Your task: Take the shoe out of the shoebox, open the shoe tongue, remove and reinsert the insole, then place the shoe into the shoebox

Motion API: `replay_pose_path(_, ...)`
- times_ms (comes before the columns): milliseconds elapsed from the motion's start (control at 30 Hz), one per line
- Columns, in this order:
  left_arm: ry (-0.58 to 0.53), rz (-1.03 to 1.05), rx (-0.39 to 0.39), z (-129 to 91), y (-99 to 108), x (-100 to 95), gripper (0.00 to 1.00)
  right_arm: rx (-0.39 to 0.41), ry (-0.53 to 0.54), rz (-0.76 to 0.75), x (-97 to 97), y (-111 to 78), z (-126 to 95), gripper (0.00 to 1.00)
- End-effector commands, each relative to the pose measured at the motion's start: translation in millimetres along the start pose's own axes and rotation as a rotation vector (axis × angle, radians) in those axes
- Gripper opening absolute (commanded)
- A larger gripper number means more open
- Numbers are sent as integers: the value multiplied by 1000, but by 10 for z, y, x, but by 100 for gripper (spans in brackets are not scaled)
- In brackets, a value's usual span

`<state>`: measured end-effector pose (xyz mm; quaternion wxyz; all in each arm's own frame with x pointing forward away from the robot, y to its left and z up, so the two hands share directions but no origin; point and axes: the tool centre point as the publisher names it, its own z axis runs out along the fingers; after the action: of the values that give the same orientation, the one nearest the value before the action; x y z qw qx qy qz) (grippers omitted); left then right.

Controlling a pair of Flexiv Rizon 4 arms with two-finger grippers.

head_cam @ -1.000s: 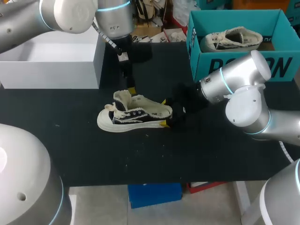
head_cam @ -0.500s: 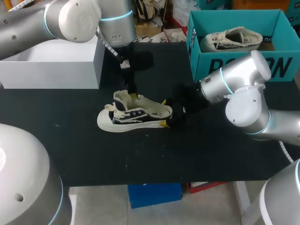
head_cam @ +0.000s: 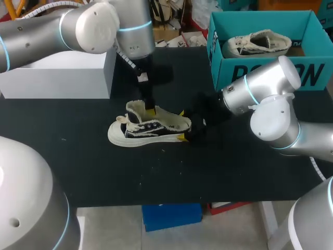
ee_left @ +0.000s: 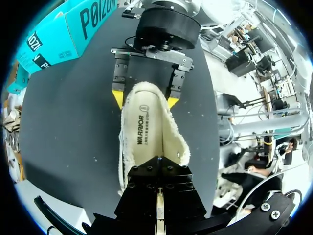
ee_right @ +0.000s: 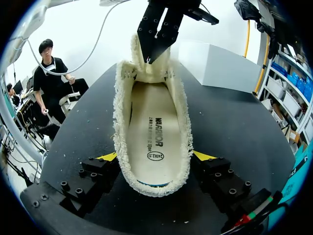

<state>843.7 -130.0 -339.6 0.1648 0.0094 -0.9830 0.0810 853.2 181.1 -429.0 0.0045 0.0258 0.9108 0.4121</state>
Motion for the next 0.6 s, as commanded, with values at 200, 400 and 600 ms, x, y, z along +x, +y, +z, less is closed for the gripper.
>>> replay_pose_path(200,12,35,10,164,-32,-6,0,3,-1,2,2,7,2,0)
replay_pose_path(400,14,51,-4,287,-43,19,0,3,-1,2,2,7,2,0)
replay_pose_path(600,20,44,-22,406,-22,-4,0,3,-1,2,2,7,2,0)
